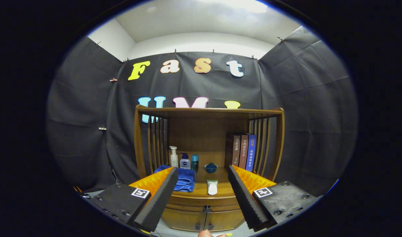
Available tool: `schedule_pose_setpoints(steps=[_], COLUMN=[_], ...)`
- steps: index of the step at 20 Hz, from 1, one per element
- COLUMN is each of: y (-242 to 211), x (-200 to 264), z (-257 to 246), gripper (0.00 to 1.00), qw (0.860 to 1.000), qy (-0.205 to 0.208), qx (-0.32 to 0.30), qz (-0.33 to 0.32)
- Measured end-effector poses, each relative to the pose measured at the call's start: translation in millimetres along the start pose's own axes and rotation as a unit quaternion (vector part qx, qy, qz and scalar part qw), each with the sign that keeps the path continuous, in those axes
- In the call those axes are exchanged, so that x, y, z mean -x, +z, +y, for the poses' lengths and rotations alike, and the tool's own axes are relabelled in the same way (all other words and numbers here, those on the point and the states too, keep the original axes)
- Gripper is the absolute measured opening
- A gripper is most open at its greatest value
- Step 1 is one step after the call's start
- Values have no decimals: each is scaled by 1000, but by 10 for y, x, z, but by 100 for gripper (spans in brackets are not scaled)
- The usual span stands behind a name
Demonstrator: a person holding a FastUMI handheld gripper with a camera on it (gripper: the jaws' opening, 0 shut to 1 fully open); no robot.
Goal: Pull open the drawer, take out the items inside it, and place them on the countertop above the cabinet.
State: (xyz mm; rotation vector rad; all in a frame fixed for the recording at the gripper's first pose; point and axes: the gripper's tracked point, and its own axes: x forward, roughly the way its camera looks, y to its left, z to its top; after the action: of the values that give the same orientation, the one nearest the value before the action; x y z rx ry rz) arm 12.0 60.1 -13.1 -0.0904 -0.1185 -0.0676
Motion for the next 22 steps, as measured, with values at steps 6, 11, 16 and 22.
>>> schedule_pose_setpoints(steps=[6,11,16,22], y=[-11,2,-89,-73], x=[-27,-59,-98,-82], z=[41,200,331,404], gripper=[99,99,99,99], qw=[1000,1000,1000,1000], qy=[1,12,20,17], qx=[9,-5,0,8], qz=[-2,-6,2,-5])
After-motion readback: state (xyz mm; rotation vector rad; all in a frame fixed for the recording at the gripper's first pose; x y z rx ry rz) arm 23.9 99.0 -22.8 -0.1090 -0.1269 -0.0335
